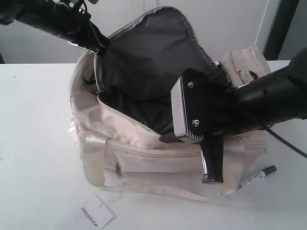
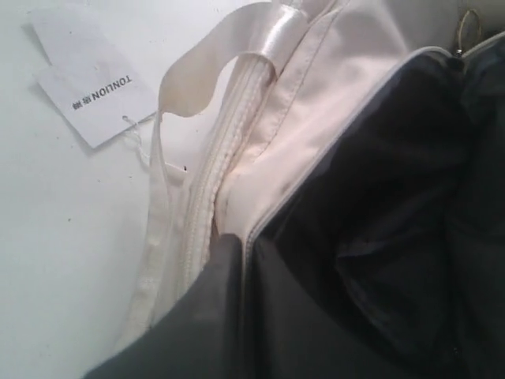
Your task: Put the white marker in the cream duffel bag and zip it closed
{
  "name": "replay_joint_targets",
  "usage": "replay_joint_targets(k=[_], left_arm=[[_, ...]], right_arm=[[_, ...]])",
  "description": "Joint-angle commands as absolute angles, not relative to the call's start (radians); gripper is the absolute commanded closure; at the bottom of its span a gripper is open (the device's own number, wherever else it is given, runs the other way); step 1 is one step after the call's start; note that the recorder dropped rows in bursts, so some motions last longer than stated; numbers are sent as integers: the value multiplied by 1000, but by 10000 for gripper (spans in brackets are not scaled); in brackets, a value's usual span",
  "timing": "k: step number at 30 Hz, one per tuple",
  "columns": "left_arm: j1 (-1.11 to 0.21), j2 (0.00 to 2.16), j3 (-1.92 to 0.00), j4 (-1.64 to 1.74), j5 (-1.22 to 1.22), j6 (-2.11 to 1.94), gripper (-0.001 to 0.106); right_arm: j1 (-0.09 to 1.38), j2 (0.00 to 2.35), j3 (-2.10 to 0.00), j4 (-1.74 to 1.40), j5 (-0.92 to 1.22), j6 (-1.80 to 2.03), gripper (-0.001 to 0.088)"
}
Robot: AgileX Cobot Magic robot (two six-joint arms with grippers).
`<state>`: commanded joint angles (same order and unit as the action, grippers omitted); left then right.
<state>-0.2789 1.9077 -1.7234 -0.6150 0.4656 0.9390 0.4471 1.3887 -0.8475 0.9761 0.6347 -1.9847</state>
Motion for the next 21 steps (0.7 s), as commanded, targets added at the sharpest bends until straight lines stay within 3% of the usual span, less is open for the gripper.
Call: replay_joint_targets(k=[7, 21], left_arm=[[-279, 1908, -1723, -571, 473, 939, 1053], [-279, 1908, -1723, -495, 471, 933, 1053]], right_arm=[[447, 1389, -848, 764, 532, -1797, 868], [447, 1389, -848, 766, 490, -1747, 868]])
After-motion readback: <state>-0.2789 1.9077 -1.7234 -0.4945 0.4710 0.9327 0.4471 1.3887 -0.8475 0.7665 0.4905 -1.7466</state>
